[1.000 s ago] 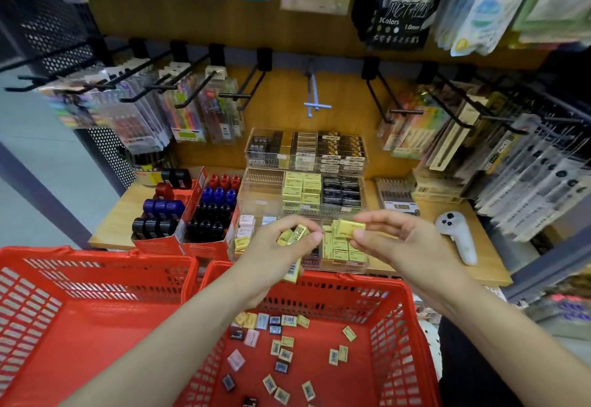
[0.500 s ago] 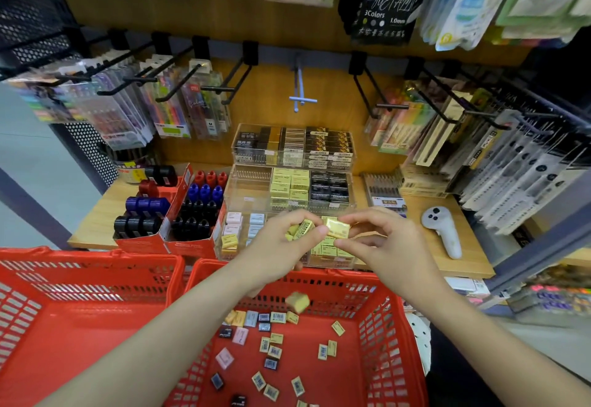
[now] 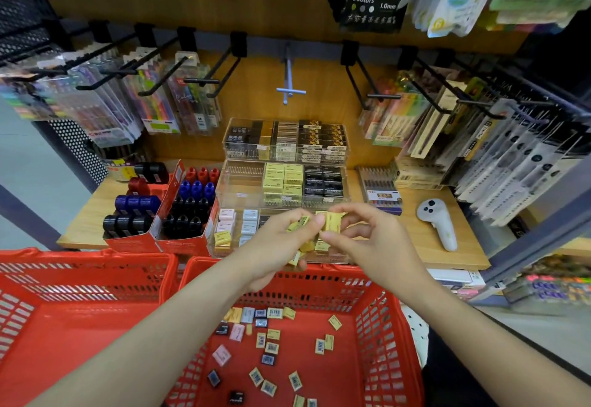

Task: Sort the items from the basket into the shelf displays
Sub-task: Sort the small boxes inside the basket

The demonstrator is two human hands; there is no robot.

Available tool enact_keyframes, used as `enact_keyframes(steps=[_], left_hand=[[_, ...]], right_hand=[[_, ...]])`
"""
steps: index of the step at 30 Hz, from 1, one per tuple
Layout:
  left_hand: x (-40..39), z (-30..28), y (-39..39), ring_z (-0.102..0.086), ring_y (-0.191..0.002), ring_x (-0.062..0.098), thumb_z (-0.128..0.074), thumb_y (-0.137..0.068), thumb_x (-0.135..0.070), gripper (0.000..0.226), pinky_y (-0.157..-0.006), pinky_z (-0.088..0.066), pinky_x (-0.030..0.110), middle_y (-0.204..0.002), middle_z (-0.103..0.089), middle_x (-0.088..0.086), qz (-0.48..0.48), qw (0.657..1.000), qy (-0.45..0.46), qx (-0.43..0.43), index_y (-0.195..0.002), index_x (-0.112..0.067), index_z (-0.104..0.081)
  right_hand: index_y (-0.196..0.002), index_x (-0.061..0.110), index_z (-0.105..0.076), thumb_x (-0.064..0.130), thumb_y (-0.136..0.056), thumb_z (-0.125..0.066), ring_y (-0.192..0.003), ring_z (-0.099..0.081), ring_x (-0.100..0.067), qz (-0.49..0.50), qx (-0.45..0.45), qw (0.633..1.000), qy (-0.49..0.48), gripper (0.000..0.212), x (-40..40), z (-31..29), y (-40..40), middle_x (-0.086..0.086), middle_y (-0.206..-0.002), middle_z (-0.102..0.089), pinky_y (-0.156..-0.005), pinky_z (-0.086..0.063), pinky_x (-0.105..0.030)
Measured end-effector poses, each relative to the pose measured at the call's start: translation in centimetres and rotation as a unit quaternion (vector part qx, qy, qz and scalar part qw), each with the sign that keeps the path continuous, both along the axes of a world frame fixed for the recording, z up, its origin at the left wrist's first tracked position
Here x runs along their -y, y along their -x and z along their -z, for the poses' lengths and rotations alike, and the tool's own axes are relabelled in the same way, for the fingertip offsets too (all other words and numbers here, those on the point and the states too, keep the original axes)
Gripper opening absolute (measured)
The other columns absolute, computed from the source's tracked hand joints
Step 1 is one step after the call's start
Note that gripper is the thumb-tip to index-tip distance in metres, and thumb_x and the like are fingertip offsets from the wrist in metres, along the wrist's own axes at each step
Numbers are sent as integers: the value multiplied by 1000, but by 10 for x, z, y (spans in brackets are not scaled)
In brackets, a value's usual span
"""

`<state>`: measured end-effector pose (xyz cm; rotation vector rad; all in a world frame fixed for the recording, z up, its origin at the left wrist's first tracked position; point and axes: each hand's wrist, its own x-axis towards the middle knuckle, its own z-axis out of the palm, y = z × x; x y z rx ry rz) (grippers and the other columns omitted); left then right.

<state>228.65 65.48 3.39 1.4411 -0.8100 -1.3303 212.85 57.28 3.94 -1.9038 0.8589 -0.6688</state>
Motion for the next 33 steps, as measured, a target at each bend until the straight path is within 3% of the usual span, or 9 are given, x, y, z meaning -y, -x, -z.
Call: enact_keyframes(steps=[4, 8, 13, 15, 18, 21, 23, 27, 33], left_hand=[[0, 2, 0, -53, -66, 7, -60, -94, -43, 23, -60, -49, 26, -74, -57, -7, 38, 999, -7, -3, -91, -22, -70], [-1, -1, -10, -52, -70, 7, -57, -96, -42, 24, -62, -50, 27, -78, -55, -6, 73, 997, -2, 31, -94, -21, -69], [-3, -9, -22, -54, -76, -1, -59, -84, -56, 26, -64, -51, 23, -80, -60, -26, 176, 981, -3, 79, -85, -31, -69], [-2, -7, -21, -56, -79, 4, -59, -83, -57, 26, -66, -52, 25, -88, -61, -25, 178, 979, -5, 96, -85, -33, -69], [3, 6, -18, -55, -80, 21, -58, -91, -52, 23, -67, -54, 32, -95, -60, -11, 111, 983, -13, 143, -90, -31, -68], [7, 22, -18, -53, -66, 19, -54, -96, -48, 26, -67, -52, 30, -88, -56, -13, 56, 981, -24, 186, -101, -25, -66], [6, 30, -18, -52, -66, 19, -53, -97, -46, 25, -62, -52, 26, -94, -55, -15, 38, 983, -35, 176, -104, -26, -66], [11, 41, -20, -55, -77, 21, -53, -97, -49, 21, -60, -53, 22, -124, -58, -10, 1, 985, -45, 166, -104, -34, -66], [15, 43, -24, -57, -73, 17, -59, -94, -48, 11, -63, -54, 23, -118, -59, -18, -2, 988, -23, 154, -93, -40, -67]], right_hand=[[-106, 37, -67, 28, -67, -87, -73, -71, -6, 7, 22, 999, -32, 44, 2, -2, 1, 20, -82, -67, -64, -60, -26], [-110, 28, -71, 24, -70, -82, -77, -74, -18, -50, 42, 993, -100, 42, 9, -6, 8, 4, -92, -72, -73, -62, -36], [-116, 30, -71, 7, -82, -76, -100, -68, -9, -145, -3, 989, -8, 41, 19, -9, 19, 14, -112, -68, -82, -57, -21], [-109, 29, -74, 12, -79, -78, -100, -68, -8, -150, -16, 988, 12, 34, 18, -7, 21, 17, -108, -66, -82, -57, -19], [-98, 37, -72, 30, -73, -79, -85, -67, -2, -99, -32, 993, 54, 26, 26, 3, 22, 17, -91, -66, -73, -55, -13], [-95, 32, -70, 25, -75, -82, -75, -64, 3, 32, -88, 990, 109, 24, 52, 31, 22, 10, -90, -67, -66, -47, -3], [-99, 23, -72, 21, -77, -82, -72, -62, 4, 83, -139, 980, 117, 24, 66, 56, 21, 4, -96, -65, -64, -43, 0], [-102, 19, -73, 21, -78, -81, -74, -61, 2, 98, -186, 972, 102, 25, 82, 102, 7, 2, -103, -66, -61, -41, -4], [-107, 23, -74, 30, -79, -80, -79, -56, -2, 129, -215, 957, 147, 30, 92, 131, -13, 4, -107, -66, -67, -38, -12]])
